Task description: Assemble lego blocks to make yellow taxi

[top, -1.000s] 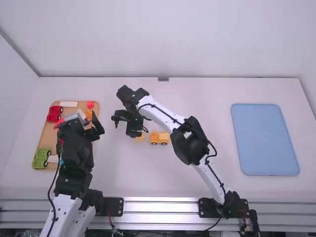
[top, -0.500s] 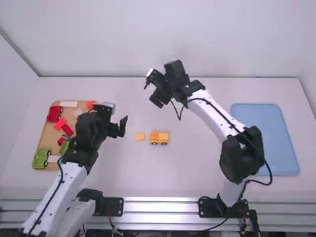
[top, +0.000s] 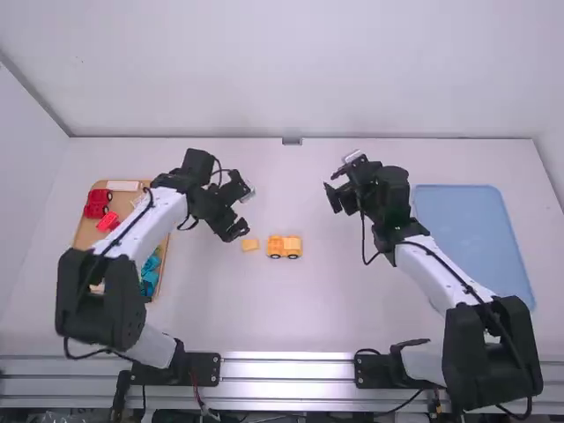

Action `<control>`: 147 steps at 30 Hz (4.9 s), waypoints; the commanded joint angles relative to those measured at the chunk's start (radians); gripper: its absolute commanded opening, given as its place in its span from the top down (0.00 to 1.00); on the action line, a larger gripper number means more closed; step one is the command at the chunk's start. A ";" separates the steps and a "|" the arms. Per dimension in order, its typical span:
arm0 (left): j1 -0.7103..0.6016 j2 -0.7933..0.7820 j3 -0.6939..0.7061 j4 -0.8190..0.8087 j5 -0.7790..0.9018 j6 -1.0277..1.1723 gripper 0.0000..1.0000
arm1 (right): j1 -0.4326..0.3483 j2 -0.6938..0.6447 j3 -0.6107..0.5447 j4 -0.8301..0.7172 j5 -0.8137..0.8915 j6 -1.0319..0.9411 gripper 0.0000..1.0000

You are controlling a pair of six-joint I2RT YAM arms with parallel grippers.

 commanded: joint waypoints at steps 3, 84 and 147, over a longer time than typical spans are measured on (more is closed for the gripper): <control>-0.065 0.121 0.026 -0.012 -0.100 0.205 0.02 | -0.059 -0.011 -0.027 0.022 -0.098 0.062 0.01; -0.174 0.343 0.040 0.044 -0.308 -2.402 0.98 | -0.090 -0.011 -0.027 0.031 -0.121 0.024 0.02; -0.174 0.320 0.743 -0.526 -0.646 -0.908 0.01 | -0.098 -0.011 -0.027 0.033 -0.121 -0.001 0.02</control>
